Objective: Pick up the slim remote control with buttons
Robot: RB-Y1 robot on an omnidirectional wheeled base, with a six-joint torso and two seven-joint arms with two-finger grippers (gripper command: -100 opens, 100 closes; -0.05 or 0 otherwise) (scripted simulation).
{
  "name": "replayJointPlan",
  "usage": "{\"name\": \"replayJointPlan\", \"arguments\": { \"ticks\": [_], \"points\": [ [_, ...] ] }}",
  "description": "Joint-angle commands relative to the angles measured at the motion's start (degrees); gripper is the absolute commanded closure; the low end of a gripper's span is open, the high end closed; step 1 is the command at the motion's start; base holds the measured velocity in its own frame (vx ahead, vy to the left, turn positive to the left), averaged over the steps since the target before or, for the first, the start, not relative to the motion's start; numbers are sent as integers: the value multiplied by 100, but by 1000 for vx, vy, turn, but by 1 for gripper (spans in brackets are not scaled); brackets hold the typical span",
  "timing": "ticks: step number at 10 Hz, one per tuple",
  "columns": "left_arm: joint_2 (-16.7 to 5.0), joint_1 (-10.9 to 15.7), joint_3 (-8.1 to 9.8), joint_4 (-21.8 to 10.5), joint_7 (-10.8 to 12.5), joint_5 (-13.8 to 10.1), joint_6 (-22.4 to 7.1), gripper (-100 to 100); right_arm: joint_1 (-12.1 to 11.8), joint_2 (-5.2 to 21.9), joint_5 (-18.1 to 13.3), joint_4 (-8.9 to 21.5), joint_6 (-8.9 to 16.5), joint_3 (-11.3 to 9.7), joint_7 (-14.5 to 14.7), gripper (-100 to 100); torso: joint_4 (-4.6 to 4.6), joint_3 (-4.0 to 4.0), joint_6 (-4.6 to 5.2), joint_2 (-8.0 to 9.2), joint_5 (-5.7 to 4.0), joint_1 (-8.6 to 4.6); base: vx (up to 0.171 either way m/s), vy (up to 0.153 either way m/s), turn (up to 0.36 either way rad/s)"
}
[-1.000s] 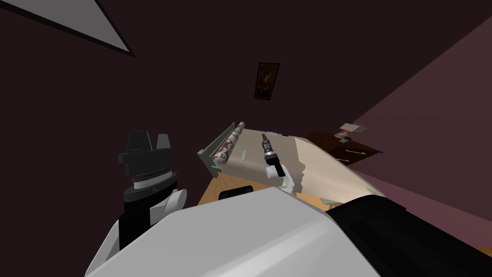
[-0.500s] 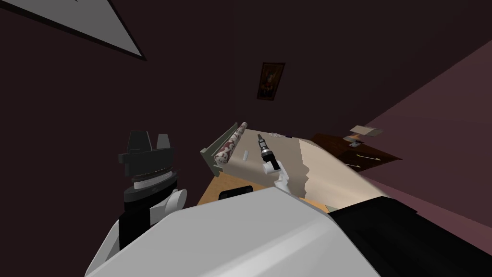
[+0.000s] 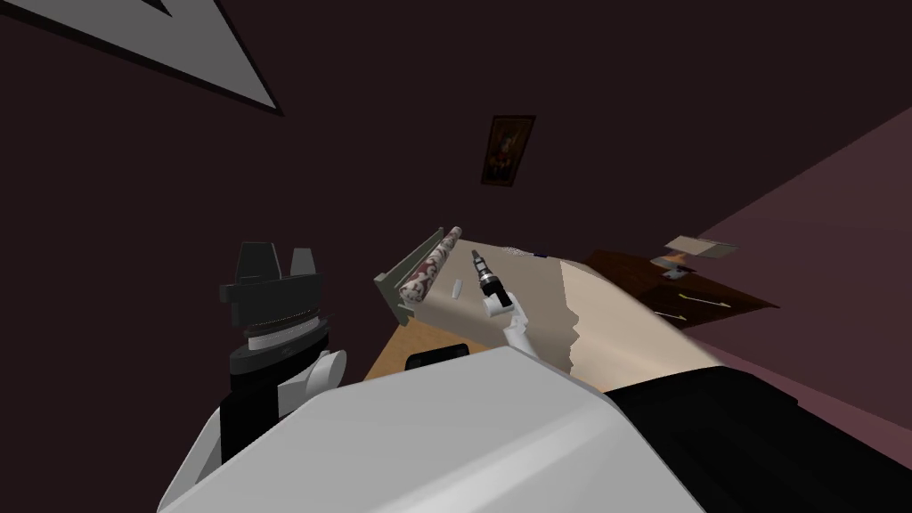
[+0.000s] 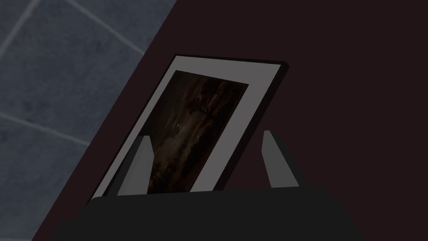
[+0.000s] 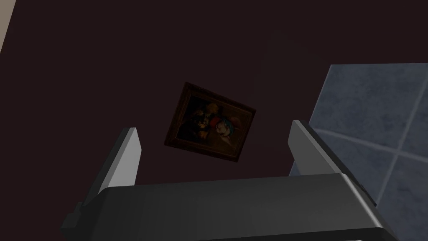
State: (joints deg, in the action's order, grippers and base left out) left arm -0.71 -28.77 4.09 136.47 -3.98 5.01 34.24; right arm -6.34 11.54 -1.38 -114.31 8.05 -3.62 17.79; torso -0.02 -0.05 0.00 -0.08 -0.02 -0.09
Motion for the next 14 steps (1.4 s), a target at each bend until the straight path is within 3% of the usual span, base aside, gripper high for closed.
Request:
{"name": "replayJointPlan", "arguments": {
  "ticks": [1, 2, 3, 4, 5, 6, 7, 8, 9, 10, 11, 12, 13, 14],
  "points": [
    [0, 0, 0, 0, 0, 0, 0, 0, 121, 69, 66, 82, 286, -9, 68, -100, 0, 0, 0, 0, 0, 0, 8, -30, 77],
    [0, 0, 0, 0, 0, 0, 0, 0, 369, 116, 149, 337, 456, -63, 221, -100, 0, 1, 3, 1, 0, -1, 16, -28, 119],
    [0, 0, 0, 0, 0, 0, 0, 0, 373, 116, 149, 341, 633, -63, 221, -100, 0, -1, 0, -3, 0, 0, 14, -27, 86],
    [0, -1, 0, 0, 0, 0, 0, 0, 593, 162, 236, 561, 793, -117, 373, -100, -1, -1, 4, -1, 0, 0, 13, -35, 133],
    [0, 0, 0, 0, 0, 0, 0, 0, 628, 162, 236, 616, 978, -117, 373, -100, 0, -1, 1, -2, 0, -1, 10, -31, 74],
    [0, -1, 0, 0, 0, 0, 0, 0, 628, 162, 236, 616, 1003, -117, 373, -100, -1, -1, 4, -1, -1, -2, 4, -13, -12],
    [0, -1, 0, 0, 0, 0, 0, 0, 882, 208, 329, 869, 1240, -170, 524, -100, 0, 1, 5, 2, 1, 4, 8, -20, 119],
    [0, 0, 0, 0, 0, 0, 0, 0, 882, 208, 329, 907, 1342, -170, 524, -100, 0, 0, 1, 0, 1, 4, 12, -27, 80],
    [0, -1, 0, 0, 0, 0, 0, 0, 1135, 253, 427, 1141, 1539, -223, 672, -100, 0, 0, 4, -1, 0, 1, 15, -32, 132],
    [0, 0, 0, 0, 0, 0, 0, 0, 1135, 253, 427, 1215, 1677, -223, 672, -100, -1, -2, 1, -3, 0, 1, 14, -32, 72],
    [0, -1, 0, 0, 0, 0, 0, 0, 1386, 297, 530, 1448, 1872, -275, 818, -100, -1, -1, 5, -2, 0, 1, 18, -32, 143],
    [0, 0, 0, 0, 0, 0, 0, 0, 1386, 297, 530, 1539, 2005, -275, 818, -100, -1, -2, 2, -4, 0, 0, 16, -30, 63],
    [0, -1, 0, 0, 0, 0, 0, 0, 1618, 338, 638, 1728, 2190, -326, 959, -100, -1, -2, 6, -2, -1, -1, 20, -30, 116],
    [0, 0, 0, 0, 0, 0, 0, 0, 1633, 338, 638, 1878, 2325, -326, 959, -100, -1, -3, 2, -5, 0, 0, 20, -28, 69]
  ]
}}
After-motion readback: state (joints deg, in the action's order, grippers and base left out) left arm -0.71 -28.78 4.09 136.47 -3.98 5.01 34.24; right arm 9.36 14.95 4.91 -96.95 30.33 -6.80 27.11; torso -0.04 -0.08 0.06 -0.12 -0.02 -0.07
